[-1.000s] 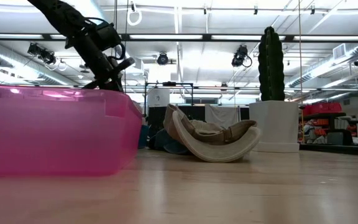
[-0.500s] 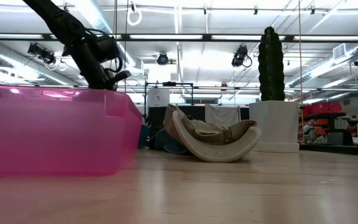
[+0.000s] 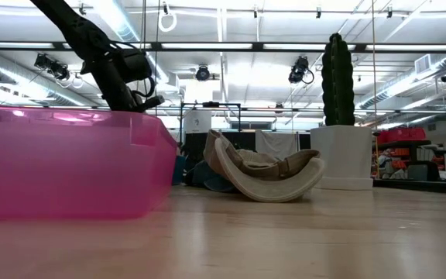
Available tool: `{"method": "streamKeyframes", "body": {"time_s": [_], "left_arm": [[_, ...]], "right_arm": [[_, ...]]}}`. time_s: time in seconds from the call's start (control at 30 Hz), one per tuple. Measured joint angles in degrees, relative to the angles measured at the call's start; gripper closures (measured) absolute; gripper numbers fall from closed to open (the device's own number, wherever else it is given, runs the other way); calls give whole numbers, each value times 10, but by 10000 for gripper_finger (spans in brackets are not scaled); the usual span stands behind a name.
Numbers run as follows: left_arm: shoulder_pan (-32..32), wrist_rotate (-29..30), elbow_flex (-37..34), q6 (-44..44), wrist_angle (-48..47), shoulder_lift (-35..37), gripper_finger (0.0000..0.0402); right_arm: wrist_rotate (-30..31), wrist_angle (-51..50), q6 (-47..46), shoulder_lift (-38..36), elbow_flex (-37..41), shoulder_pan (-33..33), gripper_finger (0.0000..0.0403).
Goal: Pick & Place hat
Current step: Put the bottom brown cap into the blue bin
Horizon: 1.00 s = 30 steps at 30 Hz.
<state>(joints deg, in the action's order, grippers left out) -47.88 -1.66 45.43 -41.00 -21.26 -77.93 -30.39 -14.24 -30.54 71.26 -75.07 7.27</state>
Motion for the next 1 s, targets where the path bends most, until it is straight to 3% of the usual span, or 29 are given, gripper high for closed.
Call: {"method": "streamKeyframes", "body": {"time_s": [0.5,0.7,1.0], "left_arm": [[8,-19,0,27,7,0,217],[23,-14,3,33,66,7,157],[38,2,84,80,29,7,138]], "right_arm": [[0,0,10,0,0,0,183],[0,0,10,0,0,0,183],[-5,-2,-2,0,0,0,183]]}}
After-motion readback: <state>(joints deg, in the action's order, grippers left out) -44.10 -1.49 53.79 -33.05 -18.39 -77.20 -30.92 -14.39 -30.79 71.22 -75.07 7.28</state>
